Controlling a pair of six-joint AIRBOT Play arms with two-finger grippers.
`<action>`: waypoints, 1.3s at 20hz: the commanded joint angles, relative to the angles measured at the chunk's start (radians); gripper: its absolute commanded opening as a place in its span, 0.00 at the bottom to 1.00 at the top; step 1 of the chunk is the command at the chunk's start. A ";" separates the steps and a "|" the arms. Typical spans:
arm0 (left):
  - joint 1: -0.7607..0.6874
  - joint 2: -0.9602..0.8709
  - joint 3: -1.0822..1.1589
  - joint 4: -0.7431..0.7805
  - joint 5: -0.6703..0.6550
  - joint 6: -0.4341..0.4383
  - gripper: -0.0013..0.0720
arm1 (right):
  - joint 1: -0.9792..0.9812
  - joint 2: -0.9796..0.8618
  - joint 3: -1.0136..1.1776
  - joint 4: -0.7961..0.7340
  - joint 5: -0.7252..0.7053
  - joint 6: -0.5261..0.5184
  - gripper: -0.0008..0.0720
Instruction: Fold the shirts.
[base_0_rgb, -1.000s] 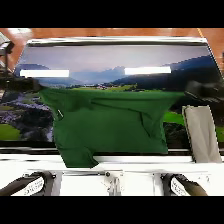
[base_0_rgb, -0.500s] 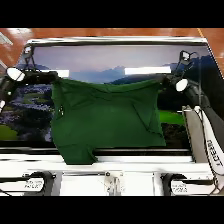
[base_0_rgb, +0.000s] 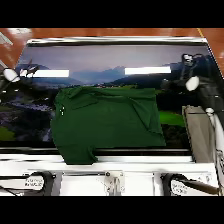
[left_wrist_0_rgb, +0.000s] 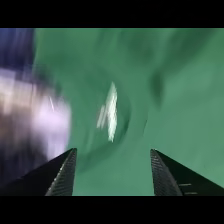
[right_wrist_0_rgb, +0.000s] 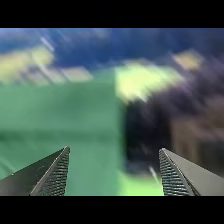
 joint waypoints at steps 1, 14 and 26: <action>0.154 0.186 -0.221 -0.116 -0.195 0.026 0.73 | -0.164 0.127 -0.006 -0.126 0.429 -0.037 0.91; 0.255 0.377 -0.901 -0.304 0.162 0.154 0.82 | -0.423 0.151 -0.220 0.250 0.559 -0.158 0.91; 0.195 0.268 -0.895 -0.333 0.203 0.183 0.07 | -0.424 0.151 -0.399 0.185 0.649 -0.210 0.93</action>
